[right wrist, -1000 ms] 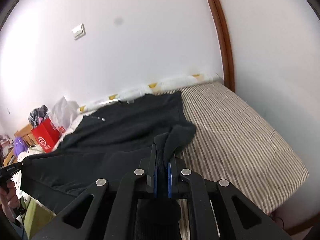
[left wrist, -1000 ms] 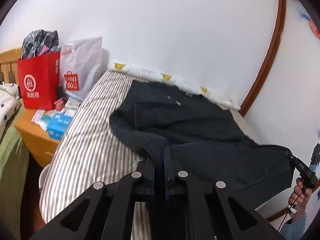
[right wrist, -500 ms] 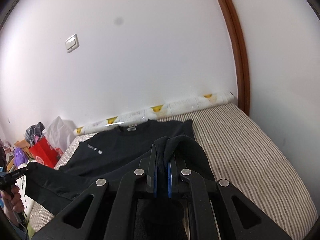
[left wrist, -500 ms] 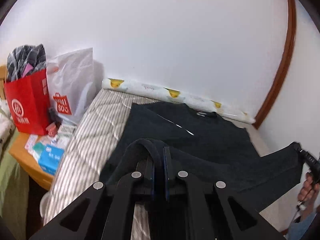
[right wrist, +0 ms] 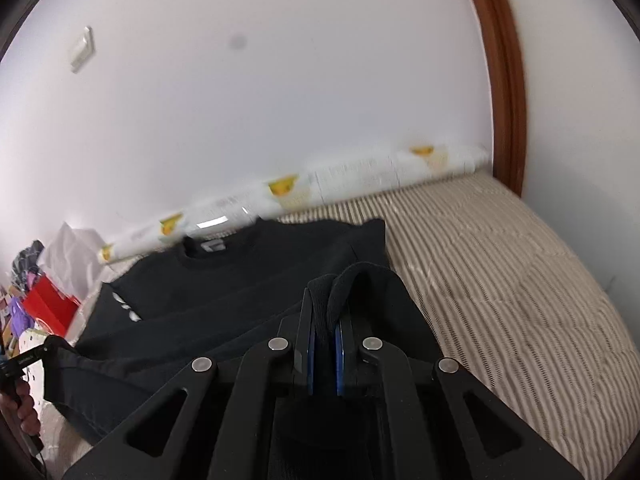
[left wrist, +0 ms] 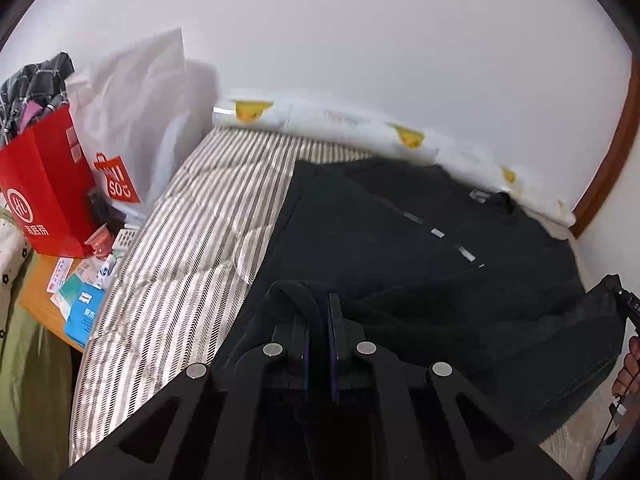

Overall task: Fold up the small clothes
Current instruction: 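Grasp the hem with both tools and lift it toward the collar, then lay the hem down near the collar and open both tools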

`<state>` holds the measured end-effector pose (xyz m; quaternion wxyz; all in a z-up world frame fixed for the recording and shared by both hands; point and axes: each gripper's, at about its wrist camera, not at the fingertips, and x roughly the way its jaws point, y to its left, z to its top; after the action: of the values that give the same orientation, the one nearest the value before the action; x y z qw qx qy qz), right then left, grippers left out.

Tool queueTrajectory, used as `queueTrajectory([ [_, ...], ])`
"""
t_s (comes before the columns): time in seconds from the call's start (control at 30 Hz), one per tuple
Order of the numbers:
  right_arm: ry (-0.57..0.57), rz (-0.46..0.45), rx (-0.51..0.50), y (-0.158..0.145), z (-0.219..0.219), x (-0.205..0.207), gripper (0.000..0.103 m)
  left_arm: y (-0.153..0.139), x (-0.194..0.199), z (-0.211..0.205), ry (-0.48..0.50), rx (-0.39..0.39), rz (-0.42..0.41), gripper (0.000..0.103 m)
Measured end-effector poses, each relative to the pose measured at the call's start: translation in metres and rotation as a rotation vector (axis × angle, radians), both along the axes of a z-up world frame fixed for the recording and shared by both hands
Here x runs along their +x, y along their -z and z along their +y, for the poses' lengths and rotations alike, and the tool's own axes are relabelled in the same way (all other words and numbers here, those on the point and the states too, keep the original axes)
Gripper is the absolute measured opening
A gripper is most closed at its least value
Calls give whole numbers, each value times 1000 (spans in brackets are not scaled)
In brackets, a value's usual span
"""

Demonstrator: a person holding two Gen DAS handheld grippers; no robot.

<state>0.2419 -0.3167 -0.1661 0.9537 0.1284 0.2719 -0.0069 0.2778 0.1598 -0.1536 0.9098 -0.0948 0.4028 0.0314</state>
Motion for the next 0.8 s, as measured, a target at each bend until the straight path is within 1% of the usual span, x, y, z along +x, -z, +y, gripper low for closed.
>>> queueTrajectory([
  [0.1,10,65,-11,15,-1,16,7,5,6,-2,5,16,15,8],
  [0.2,24,127,-16,31,-2,32,7,6,9,-1,4,8,26,8],
  [0.33,32,163,-13,38,-3,33,8,6,8,-1,11,13,29,10],
  [0.37,31,164,-10,36,-4,31,10,5,7,-1,11,8,28,10],
  [0.4,26,170,-2,33,-6,27,17,4,5,0,13,-3,30,10],
  [0.43,22,173,3,30,-7,22,18,4,3,0,10,-6,32,12],
  [0.47,22,175,3,26,-8,17,25,3,1,0,5,-4,35,14],
  [0.5,21,168,-2,21,-9,6,34,2,-2,0,-1,3,42,19],
  [0.53,18,156,-6,16,-9,-4,37,1,-5,-1,-1,6,46,22],
  [0.57,15,144,-12,12,-9,-14,44,0,-9,-2,-2,9,48,26],
  [0.6,13,132,-25,8,-9,-28,47,-1,-15,-3,-8,16,46,36],
  [0.63,13,130,-35,6,-8,-36,47,-2,-20,-3,-11,19,42,46],
  [0.73,18,134,-54,4,-10,-67,47,-5,-45,-1,-3,2,16,58],
  [0.8,29,142,-38,8,-13,-85,48,-3,-61,1,0,-20,23,59],
])
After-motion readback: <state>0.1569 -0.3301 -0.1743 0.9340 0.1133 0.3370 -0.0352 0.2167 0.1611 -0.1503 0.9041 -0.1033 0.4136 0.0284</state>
